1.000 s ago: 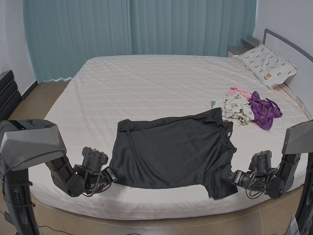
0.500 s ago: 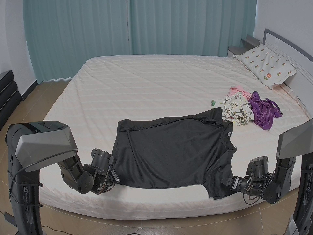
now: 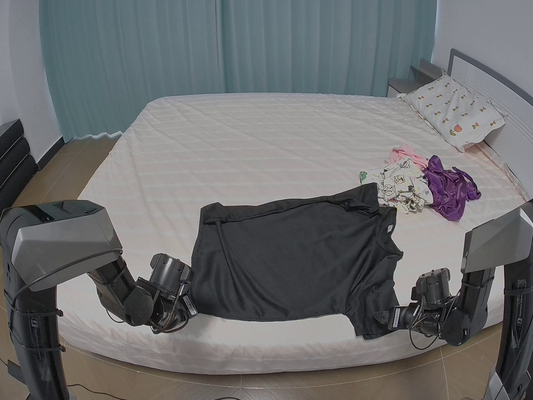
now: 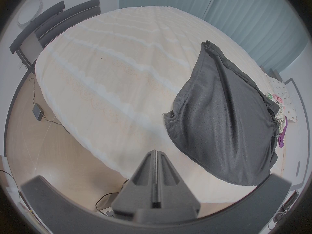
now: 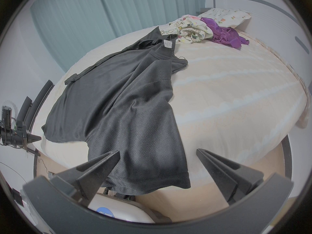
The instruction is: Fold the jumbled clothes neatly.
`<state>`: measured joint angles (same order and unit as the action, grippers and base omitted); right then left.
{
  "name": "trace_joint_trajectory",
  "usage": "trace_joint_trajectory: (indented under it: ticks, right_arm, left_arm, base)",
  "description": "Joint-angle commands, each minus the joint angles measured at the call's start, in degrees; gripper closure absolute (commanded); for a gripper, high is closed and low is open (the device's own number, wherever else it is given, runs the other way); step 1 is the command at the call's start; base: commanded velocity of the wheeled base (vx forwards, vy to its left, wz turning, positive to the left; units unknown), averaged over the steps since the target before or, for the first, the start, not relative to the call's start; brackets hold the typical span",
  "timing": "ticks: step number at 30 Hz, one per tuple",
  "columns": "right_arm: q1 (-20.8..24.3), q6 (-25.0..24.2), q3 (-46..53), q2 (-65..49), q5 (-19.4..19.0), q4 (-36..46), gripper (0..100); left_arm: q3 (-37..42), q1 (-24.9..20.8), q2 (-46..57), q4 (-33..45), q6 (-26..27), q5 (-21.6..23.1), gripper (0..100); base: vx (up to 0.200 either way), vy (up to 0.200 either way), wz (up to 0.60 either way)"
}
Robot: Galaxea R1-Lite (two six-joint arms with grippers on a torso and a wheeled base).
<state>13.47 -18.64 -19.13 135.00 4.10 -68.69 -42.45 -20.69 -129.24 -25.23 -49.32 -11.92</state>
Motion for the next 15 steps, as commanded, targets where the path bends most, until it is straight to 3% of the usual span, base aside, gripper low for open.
trace_joint_trajectory:
  ticks: [1,2,3,15]
  right_arm:
    - [0.06,0.71,-0.91,1.50,-0.05,0.14,0]
    - [0.15,1.24,-1.18,1.58,-0.05,0.84,0]
    - [0.15,1.32,-1.26,1.67,-0.14,1.28,100]
    - [-0.55,3.52,2.78,-0.09,-0.05,2.16,100]
  left_arm:
    - [0.17,0.12,0.48,0.10,0.02,0.06,100]
    - [0.17,0.12,0.48,0.10,0.02,0.15,100]
    - [0.17,0.12,0.48,0.10,0.02,0.15,100]
    - [1.23,0.03,1.01,2.12,0.19,0.58,100]
  base:
    - [0.000,0.000,0.00]
    - [0.000,0.000,0.00]
    - [0.000,0.000,0.00]
    - [0.000,0.000,0.00]
